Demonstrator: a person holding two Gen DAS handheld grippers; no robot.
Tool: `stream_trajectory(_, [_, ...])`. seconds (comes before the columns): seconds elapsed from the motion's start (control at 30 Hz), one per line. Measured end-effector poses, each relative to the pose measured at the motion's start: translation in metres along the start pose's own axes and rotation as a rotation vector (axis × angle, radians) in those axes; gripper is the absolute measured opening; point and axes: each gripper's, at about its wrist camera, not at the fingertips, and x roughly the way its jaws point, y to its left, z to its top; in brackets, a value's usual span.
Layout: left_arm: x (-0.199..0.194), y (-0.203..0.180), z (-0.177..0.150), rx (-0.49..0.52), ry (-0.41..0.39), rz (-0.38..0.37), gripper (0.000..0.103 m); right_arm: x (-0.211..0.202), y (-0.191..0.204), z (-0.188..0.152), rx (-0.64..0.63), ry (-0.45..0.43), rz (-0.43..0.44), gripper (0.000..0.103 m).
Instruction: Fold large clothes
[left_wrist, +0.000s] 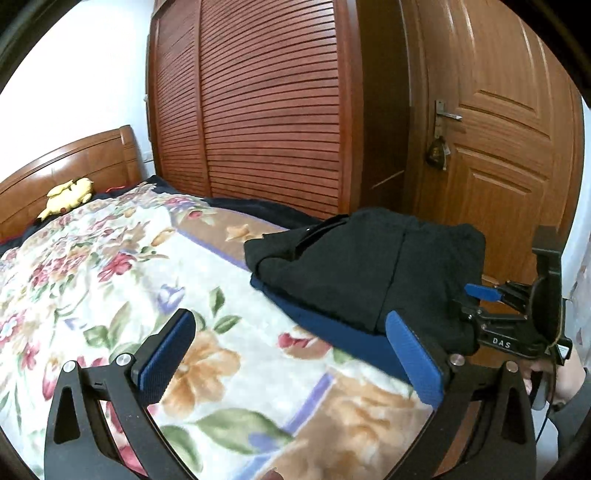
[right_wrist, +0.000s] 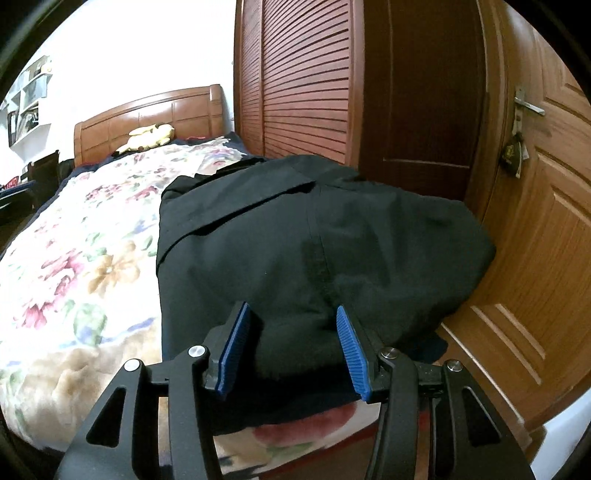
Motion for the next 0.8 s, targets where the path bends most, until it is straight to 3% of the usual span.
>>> stream_trajectory(0.5, [-0.006,0.005,-0.034,-0.024,0.038,-0.05,0.103,0.008,0.014,-0.001,-0.018,0.01,-0.03,0.05])
stream_trajectory(0.8, [-0.037,0.033,-0.056,-0.023,0.029,-0.025,0.103,0.003,0.034,0.01,-0.005,-0.013,-0.098,0.051])
